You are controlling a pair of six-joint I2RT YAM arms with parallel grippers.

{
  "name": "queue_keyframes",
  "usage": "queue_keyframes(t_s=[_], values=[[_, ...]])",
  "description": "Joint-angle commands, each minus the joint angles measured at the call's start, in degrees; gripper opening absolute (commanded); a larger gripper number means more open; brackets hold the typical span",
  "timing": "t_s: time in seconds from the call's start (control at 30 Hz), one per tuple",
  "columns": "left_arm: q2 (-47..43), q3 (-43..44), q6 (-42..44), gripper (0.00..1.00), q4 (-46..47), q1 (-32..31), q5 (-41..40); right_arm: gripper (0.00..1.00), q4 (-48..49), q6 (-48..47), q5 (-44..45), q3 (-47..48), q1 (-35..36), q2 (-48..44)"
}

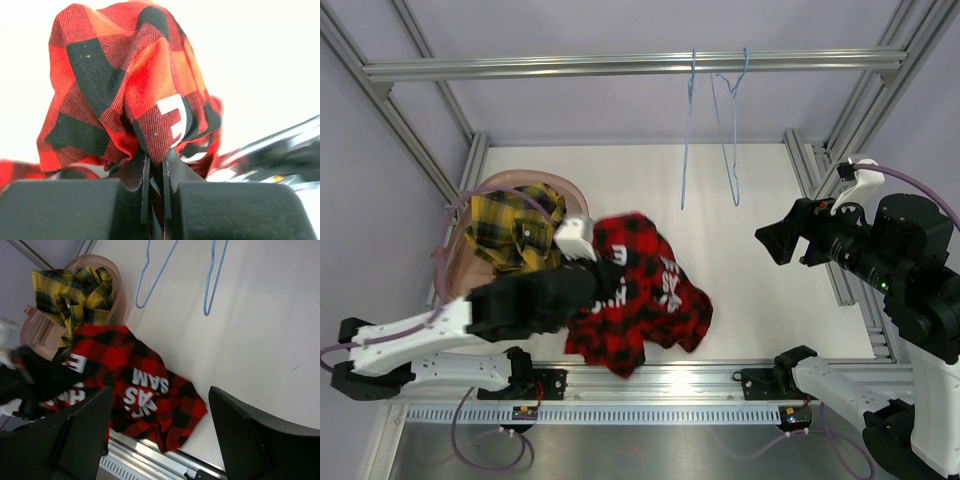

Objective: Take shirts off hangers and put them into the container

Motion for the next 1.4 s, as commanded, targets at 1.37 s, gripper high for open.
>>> queue_keyframes(t_s=[1.37], values=[[-3.05, -3.72, 28.86, 0.0, -0.35, 84.46, 37.73, 0.86, 2.46, -1.19, -5.63, -1.67, -0.05, -2.19]])
